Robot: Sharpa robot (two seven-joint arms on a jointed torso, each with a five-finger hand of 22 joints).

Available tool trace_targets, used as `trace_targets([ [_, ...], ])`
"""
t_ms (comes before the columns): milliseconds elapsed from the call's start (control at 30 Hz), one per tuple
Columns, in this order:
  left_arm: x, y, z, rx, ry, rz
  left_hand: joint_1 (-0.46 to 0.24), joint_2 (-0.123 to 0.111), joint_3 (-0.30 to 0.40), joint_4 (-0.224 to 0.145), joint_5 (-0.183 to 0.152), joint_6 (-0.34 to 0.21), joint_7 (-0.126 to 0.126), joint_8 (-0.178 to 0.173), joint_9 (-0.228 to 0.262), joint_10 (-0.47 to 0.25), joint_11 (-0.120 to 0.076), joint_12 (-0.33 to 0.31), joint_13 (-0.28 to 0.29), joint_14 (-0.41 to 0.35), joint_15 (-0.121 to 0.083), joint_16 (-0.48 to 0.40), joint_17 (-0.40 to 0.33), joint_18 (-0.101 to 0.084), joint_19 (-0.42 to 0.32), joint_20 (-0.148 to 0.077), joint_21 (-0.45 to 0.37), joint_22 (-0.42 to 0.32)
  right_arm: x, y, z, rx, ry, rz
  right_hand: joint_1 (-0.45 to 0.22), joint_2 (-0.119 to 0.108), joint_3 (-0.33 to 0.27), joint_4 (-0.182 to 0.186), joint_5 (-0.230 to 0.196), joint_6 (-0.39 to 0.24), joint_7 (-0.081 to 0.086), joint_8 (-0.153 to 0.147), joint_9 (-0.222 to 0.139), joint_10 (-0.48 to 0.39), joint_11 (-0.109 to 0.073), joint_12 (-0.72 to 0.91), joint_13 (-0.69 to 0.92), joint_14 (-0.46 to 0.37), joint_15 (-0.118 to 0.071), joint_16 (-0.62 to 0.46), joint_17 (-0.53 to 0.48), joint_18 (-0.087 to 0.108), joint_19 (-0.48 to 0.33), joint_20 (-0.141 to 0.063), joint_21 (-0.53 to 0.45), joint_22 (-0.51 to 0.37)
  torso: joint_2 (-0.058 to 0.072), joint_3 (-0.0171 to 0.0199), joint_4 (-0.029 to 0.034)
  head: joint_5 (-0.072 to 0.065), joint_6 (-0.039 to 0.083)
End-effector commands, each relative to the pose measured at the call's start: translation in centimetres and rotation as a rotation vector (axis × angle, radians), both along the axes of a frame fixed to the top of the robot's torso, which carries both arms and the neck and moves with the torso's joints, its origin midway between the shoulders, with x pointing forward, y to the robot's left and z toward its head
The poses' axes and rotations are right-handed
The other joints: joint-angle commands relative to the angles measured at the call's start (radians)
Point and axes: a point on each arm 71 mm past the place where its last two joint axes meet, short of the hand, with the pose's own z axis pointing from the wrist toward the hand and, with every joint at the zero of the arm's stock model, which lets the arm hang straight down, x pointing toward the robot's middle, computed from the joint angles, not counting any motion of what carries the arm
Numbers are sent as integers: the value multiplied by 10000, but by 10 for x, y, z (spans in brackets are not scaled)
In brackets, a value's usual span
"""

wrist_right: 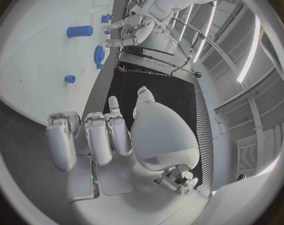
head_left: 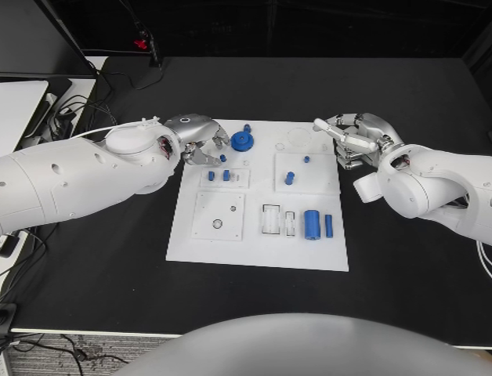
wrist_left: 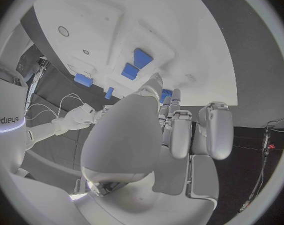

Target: Assemble the parts on the task board

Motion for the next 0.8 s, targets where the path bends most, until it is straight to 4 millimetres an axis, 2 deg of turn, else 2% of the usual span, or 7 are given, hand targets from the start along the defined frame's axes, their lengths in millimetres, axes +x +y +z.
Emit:
trace_targets([
  [33,0,5,6,-435,-464,44,62,54,-105,3,55,-70,81,154,34,-163,5,88,9,260,62,-103,644,142,-134,2,-145,1923,0,2,1,46,-116,123,57,62,-55,9,64,-16,450,64,-12,1059,19,26,2632,1057,25,25,2634,-71,1090,25,29,2635,0,-2,-8,-35,1],
  [200,-1,23,10,-551,-689,325,160,130,-207,8,66,-53,313,619,110,-326,21,352,24,-192,98,-621,-365,341,-721,37,-978,1618,-1,-1,4,-35,-404,-12,143,68,-38,-21,81,2,447,80,-24,1059,18,26,2632,1057,25,25,2634,-50,1035,24,-21,2607,-15,-1,-1,-87,1],
  [367,-4,46,17,-683,-889,693,411,223,-163,29,110,89,509,1231,202,-342,-7,748,16,-1520,51,-2455,-3184,749,-2026,-6,-3018,803,-4,-7,11,-344,-911,-80,741,20,45,-93,63,44,433,121,-117,1059,6,26,2632,1057,15,25,2634,-33,991,20,-63,2584,-19,-2,29,-194,1],
  [467,-6,57,19,-915,-912,844,540,255,-48,45,159,119,532,1462,218,-210,1,937,-3,-2541,40,-4062,-5243,982,-2825,-11,-4350,244,-1,-9,19,-630,-1313,-21,1171,29,108,-110,21,122,407,134,-192,-639,-16,-721,1033,1057,-18,25,2634,-29,980,6,-73,2579,-12,-1,72,-282,1],
  [533,-9,65,22,-1316,-951,853,569,319,85,26,177,242,550,1657,241,-45,25,1053,-17,-3312,16,-5465,-6829,1222,-3672,-24,-5788,-379,2,-10,26,-1004,-1714,92,1580,57,166,-88,-53,337,331,121,-259,-3347,-95,-2359,-1486,1057,-82,25,2634,-26,974,-57,-79,2575,-12,-2,75,-314,1],
  [633,-13,72,27,-2002,-1016,820,499,508,437,34,286,498,559,1842,246,298,3,1134,-43,-3593,20,-6357,-7309,1452,-4604,-31,-7445,-1140,8,-11,36,-1895,-2486,397,2022,126,169,24,-207,716,247,-52,-408,-6362,-254,-5378,-5057,1057,-250,25,2634,-6,917,-181,-135,2546,-23,-4,86,-338,1],
  [800,-17,79,33,-3679,-871,878,-156,283,770,35,653,368,631,1859,109,362,40,987,-47,-4109,189,-7893,-8180,1422,-5030,120,-8685,-1899,18,-9,47,-3755,-3862,1031,2596,213,168,78,-531,1528,77,-487,-567,-6462,-255,-7952,-7343,921,-413,-58,2305,-66,1079,-357,18,2629,-27,-20,91,-387,1],
])
